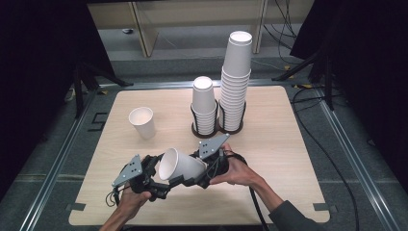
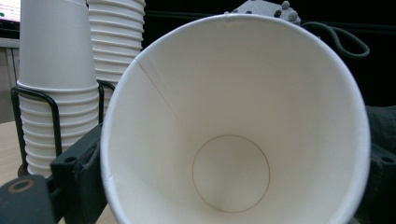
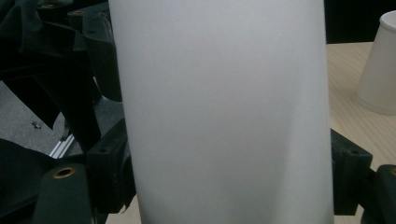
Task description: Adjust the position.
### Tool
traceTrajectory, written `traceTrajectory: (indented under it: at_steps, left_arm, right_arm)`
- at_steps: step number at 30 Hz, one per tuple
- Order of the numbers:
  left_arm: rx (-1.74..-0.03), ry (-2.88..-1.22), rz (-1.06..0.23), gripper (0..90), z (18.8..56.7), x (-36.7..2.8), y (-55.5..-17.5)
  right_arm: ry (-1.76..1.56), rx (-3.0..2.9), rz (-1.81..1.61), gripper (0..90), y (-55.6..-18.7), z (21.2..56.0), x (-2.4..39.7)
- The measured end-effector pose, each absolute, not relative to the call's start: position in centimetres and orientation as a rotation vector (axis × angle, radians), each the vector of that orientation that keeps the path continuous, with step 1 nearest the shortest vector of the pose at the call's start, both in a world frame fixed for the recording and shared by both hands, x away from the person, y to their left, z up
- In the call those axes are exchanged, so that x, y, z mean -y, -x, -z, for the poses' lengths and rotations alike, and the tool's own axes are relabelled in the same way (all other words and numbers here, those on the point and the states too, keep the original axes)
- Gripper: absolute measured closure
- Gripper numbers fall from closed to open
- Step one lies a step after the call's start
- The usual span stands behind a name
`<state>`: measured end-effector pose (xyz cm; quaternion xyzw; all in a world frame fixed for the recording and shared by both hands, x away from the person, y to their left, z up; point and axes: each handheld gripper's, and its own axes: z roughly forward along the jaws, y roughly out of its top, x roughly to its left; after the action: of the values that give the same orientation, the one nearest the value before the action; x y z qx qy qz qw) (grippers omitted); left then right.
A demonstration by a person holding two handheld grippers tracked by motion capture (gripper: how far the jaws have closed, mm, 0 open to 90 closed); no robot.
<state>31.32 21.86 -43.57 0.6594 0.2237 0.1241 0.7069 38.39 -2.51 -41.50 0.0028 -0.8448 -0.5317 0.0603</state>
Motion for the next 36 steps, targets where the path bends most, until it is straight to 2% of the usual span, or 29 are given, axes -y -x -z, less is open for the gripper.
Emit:
traceTrajectory:
  at_steps: [9, 16, 22, 36]
  left_arm:
    - [-0.500, -1.450, -0.265, 7.9, 43.6, -21.9, -31.3]
    - [-0.495, -1.457, -0.248, 12.7, 43.5, -22.1, -31.4]
    - [-0.507, -1.464, -0.258, 14.1, 43.4, -22.2, -31.4]
    - [-0.604, -1.501, -0.373, 13.9, 42.8, -23.8, -31.9]
  right_arm:
    - [-0.010, 2.544, 1.613, 22.5, -38.4, 41.7, 2.2]
    - [-0.008, 2.534, 1.620, 22.2, -38.6, 41.9, 2.2]
    - [0.060, 2.547, 1.587, 16.0, -38.8, 42.2, 2.3]
    - [0.198, 2.705, 1.504, 15.9, -39.6, 42.3, 5.3]
